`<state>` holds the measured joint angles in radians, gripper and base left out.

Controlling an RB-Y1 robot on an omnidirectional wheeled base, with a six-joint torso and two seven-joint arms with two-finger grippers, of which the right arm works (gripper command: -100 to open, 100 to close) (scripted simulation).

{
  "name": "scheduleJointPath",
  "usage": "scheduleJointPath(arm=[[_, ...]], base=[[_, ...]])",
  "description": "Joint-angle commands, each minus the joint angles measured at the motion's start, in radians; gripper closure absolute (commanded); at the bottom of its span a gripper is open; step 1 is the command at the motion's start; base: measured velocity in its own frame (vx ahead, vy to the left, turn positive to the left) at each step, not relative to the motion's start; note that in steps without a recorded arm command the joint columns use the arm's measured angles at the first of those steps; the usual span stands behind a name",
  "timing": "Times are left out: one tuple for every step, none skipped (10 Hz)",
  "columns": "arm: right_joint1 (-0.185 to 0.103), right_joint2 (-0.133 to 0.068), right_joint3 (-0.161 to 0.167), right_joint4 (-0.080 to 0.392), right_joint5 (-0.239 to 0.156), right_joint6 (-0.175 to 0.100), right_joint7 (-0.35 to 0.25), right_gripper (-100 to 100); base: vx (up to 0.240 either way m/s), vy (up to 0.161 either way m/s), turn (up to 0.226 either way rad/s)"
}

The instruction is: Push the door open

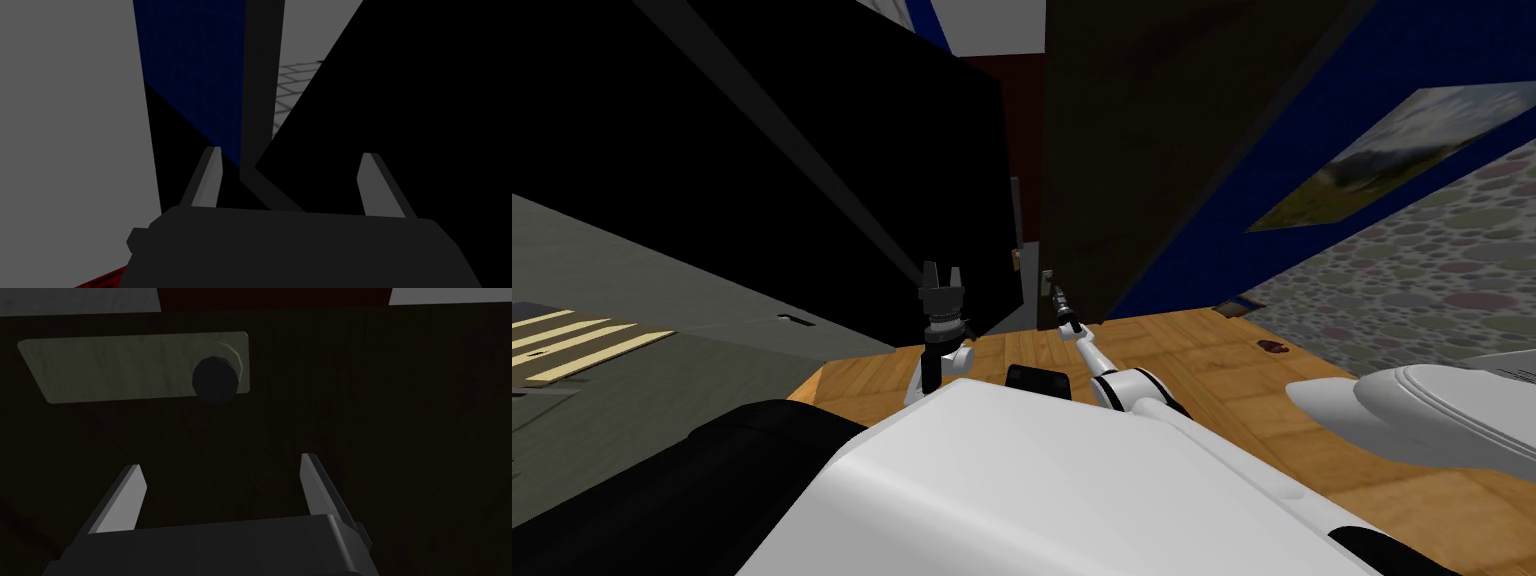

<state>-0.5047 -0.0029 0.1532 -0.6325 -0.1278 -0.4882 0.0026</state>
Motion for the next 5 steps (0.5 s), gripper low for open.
scheduleJointPath(arm=[[-0.021,0.005,0.003,0.035,-0.004,-0.002,-0.001,-100],[-0.006,0.004,0.002,0.01,-0.002,0.004,0.002,-100],[-0.008,-0.018,-0.001,0.013,-0.002,0.004,0.003,-100],[-0.008,-0.022,-0.002,0.013,-0.003,0.004,0.003,-100],[-0.008,-0.029,-0.004,0.014,-0.003,0.003,0.003,-100]], base=[[0.075,-0.043,0.034],[0.032,-0.018,0.008],[0.104,0.009,0.025],[0.166,0.038,0.022],[0.165,0.039,0.016]])
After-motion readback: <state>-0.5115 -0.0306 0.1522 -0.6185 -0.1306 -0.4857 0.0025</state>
